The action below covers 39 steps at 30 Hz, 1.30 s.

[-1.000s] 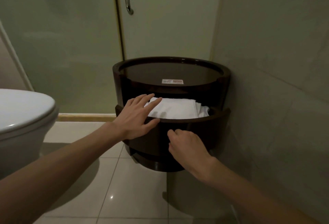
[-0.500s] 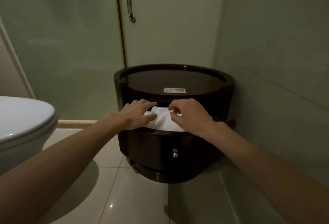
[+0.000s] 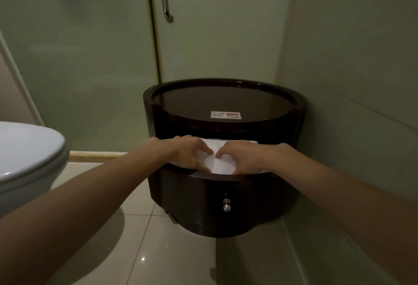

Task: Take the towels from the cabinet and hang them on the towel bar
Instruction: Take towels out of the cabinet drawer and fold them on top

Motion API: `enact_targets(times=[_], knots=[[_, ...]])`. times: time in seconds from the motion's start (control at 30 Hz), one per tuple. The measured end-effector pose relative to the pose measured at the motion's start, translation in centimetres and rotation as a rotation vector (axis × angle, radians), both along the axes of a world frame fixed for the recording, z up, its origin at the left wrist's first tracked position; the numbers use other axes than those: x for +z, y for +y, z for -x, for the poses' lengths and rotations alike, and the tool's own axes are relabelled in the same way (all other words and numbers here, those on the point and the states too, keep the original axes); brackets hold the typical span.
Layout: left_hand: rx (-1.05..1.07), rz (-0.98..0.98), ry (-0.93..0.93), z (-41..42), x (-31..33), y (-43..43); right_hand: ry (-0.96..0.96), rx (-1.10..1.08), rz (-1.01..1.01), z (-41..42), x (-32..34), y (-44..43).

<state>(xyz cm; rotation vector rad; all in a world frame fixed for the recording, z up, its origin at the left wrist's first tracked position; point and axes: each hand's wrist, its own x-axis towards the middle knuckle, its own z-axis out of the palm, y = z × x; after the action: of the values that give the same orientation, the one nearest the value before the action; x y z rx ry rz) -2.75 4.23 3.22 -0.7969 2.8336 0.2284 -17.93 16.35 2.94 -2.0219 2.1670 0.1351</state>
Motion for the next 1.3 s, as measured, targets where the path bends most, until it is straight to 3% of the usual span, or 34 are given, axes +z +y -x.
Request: enact_targets(times=[0.2,0.5,0.63,0.93,1.13,1.3], knots=[[-0.037,-0.021,-0.096,0.9,-0.1,-0.2,-0.036,-0.038,0.114,0.3,-0.2,-0.3],[-0.231,0.267,-0.140,2.0,1.1,1.1,-0.207,-0.083,0.190,0.5,1.3,-0.5],[-0.282,0.274,-0.018,2.1,1.1,1.2,-0.147,-0.117,0.197,-0.2,1.7,-0.1],[-0.149,0.200,0.434,1.2,2.6,-0.2,0.150,-0.123,0.374,-1.5,1.0,1.1],[-0.141,0.115,0.563,0.6,4.8,-0.4,0.012,-0.216,0.452,-0.2,4.1,0.6],[-0.143,0.140,0.502,0.7,6.8,-0.3,-0.084,-0.136,0.466,1.4,8.1,-0.4]])
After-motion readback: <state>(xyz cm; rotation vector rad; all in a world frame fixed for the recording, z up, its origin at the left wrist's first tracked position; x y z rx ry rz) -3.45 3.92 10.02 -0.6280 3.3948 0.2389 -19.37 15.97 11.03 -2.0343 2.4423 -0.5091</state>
